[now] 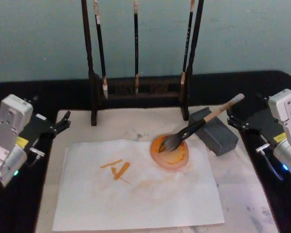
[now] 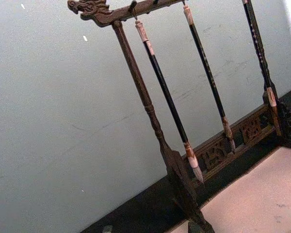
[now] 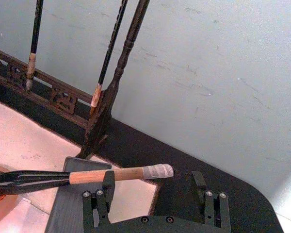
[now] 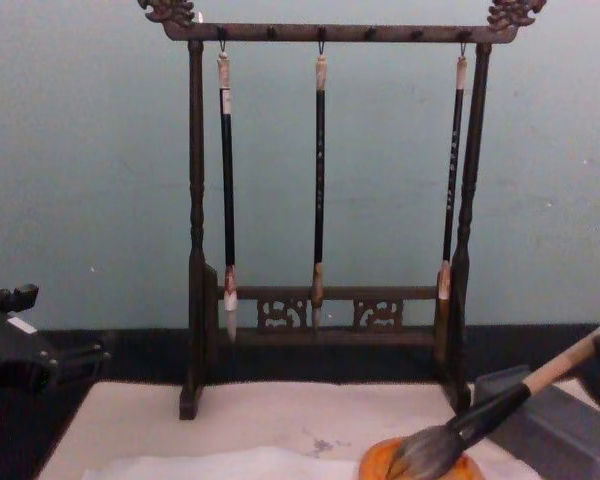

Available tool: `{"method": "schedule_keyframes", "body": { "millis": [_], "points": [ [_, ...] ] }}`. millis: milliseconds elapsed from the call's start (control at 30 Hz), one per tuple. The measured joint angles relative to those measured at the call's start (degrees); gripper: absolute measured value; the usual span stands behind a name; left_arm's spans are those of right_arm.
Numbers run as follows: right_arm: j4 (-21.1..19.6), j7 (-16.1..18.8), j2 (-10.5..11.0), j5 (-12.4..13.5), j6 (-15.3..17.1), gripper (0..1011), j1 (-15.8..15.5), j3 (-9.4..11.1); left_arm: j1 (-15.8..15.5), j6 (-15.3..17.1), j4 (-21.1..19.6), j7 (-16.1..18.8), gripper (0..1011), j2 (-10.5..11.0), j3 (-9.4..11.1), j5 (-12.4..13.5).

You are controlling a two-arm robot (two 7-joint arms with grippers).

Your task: Pick up the brush from the inkstone, write on the paper, then place the brush back to its original position.

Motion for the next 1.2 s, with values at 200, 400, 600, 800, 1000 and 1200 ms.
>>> {"method": "schedule_keyframes", "body": {
  "millis": [200,400,600,800,1000,1200],
  "points": [
    [0.0,0.0,0.0,0.0,0.0,1000,0.0,0.0,0.0,0.0,0.0,0.0,1010,0.0,0.0,0.0],
    [0.0,0.0,0.0,0.0,0.0,1000,0.0,0.0,0.0,0.0,0.0,0.0,1010,0.0,0.0,0.0],
    [0.0,0.0,0.0,0.0,0.0,1000,0.0,0.0,0.0,0.0,0.0,0.0,1010,0.0,0.0,0.0],
    [0.0,0.0,0.0,0.0,0.0,1000,0.0,0.0,0.0,0.0,0.0,0.0,1010,0.0,0.0,0.0],
    [0.0,0.0,0.0,0.0,0.0,1000,0.0,0.0,0.0,0.0,0.0,0.0,1010,0.0,0.0,0.0],
    [0.0,0.0,0.0,0.0,0.0,1000,0.0,0.0,0.0,0.0,0.0,0.0,1010,0.0,0.0,0.0]
  ]
}}
